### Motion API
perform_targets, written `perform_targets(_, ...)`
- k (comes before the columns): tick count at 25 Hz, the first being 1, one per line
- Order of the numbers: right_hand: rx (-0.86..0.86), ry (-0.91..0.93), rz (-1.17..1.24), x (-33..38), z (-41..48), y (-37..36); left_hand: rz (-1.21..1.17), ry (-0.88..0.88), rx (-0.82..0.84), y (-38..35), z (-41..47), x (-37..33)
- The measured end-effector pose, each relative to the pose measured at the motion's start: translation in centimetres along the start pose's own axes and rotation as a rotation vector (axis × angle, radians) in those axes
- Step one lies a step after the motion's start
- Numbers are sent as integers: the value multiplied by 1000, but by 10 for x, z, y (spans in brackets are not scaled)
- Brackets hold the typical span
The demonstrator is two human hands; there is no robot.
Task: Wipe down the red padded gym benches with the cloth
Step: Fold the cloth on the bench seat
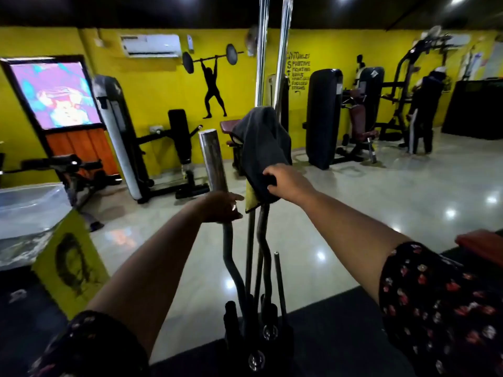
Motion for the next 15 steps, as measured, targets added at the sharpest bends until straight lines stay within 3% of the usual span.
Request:
perform_targets(4, -329, -84, -41, -17, 28, 41, 26, 5, -65, 7, 20, -16)
perform_targets(6, -405, -149, -21, -27, 39, 48, 96, 35, -64, 10, 24, -20)
perform_targets(15, -307, -116, 231, -28, 66, 34, 104, 131, -126, 17, 14, -24)
Point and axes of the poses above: each hand's wrist, its own z-axis towards the middle knuckle, its own y-axis out of the back of the hand, x = y × z, the point moved 9 cm from there along z, towards the middle knuckle, and after that the axes turned 12 degrees about -z, right-handed, at the moved point
